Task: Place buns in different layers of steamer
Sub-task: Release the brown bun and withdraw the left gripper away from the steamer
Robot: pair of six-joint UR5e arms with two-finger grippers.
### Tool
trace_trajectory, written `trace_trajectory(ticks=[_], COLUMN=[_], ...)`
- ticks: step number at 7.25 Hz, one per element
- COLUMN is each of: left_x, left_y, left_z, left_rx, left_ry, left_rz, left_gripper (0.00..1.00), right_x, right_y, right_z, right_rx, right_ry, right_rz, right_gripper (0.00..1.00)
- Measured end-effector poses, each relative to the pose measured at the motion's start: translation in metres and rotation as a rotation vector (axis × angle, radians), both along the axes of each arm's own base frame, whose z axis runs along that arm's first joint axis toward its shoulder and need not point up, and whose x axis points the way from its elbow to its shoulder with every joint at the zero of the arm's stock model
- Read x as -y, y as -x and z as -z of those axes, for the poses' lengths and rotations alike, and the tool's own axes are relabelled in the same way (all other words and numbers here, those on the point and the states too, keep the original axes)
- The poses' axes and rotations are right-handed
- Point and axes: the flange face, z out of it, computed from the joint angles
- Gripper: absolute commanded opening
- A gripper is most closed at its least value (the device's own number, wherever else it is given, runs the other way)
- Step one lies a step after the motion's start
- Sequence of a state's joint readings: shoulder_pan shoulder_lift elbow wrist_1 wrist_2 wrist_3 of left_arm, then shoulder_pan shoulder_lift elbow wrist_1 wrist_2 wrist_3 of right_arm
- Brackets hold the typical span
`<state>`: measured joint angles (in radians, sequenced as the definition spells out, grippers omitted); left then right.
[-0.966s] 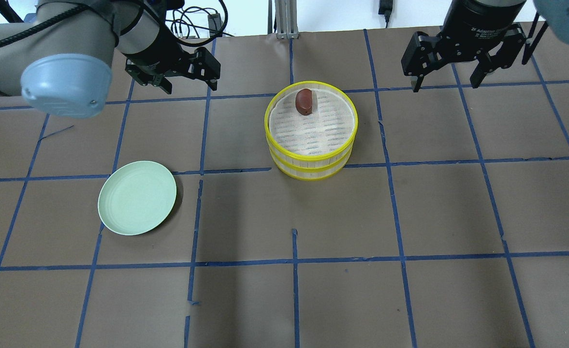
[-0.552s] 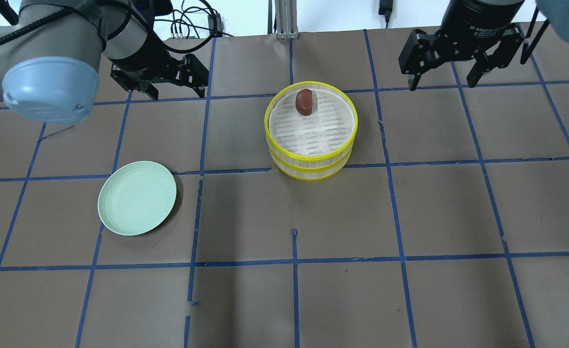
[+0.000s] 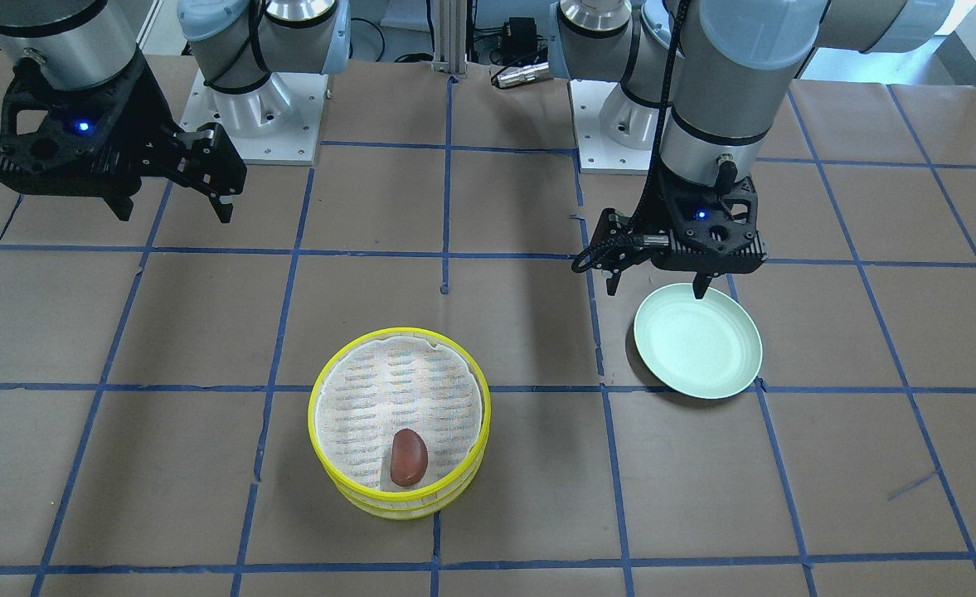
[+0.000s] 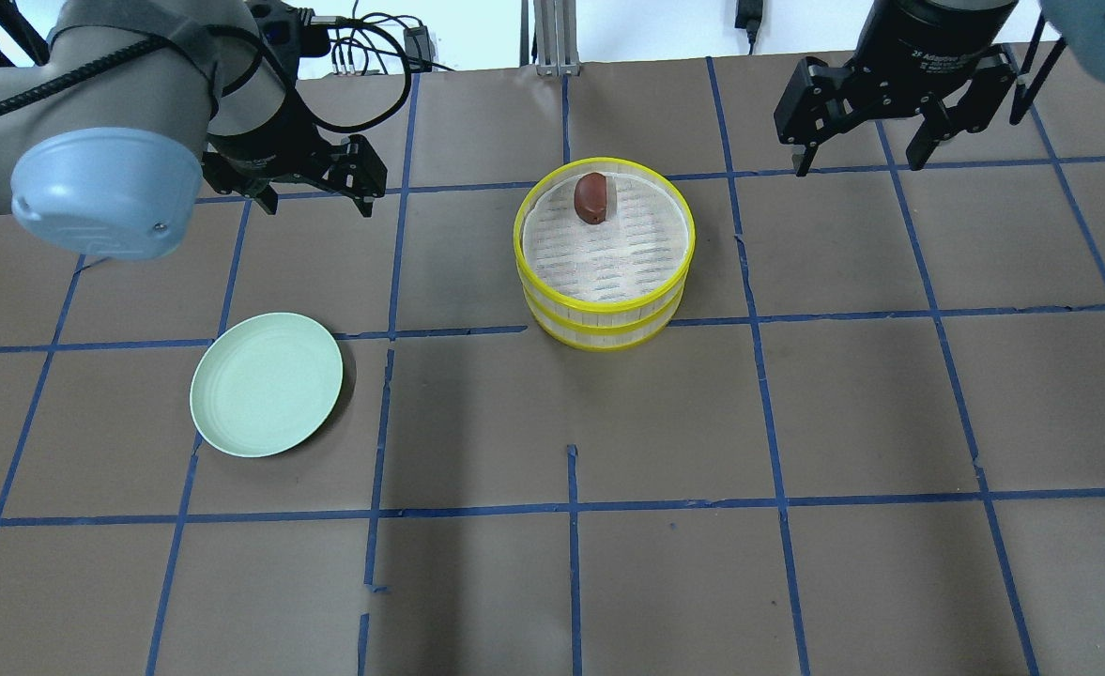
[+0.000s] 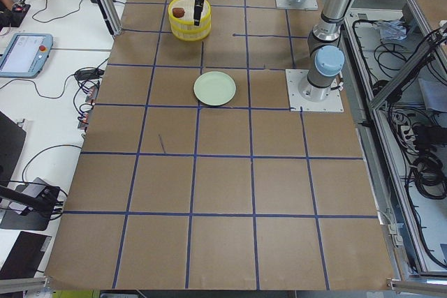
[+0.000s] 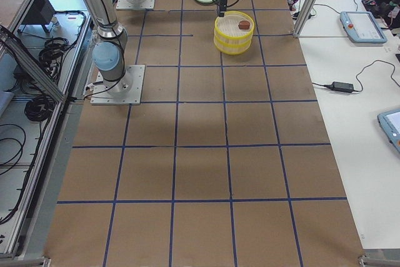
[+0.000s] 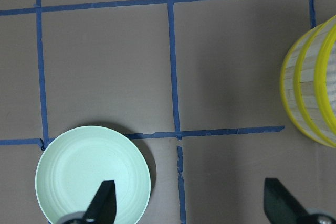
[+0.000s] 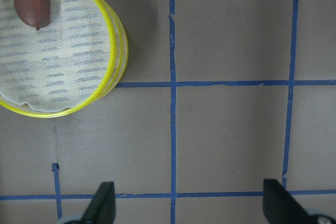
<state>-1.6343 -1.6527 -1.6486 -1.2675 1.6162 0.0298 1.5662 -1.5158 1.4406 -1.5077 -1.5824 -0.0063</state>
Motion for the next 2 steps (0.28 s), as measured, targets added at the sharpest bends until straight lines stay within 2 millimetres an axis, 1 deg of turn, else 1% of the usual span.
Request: trace_trajectory(ticks=[2], left_x=[-0.010], left_y=[0.024], left_z=[0.004], left_rx=[-0.002], left_ry=[-0.014], left_rz=[0.100], left_gripper=[1.00], right_x=[0.000], right_y=[0.000], right_z=[0.001], right_rx=[-0.002], right_ry=[-0.002], right_rz=[0.000], right_gripper=[1.00])
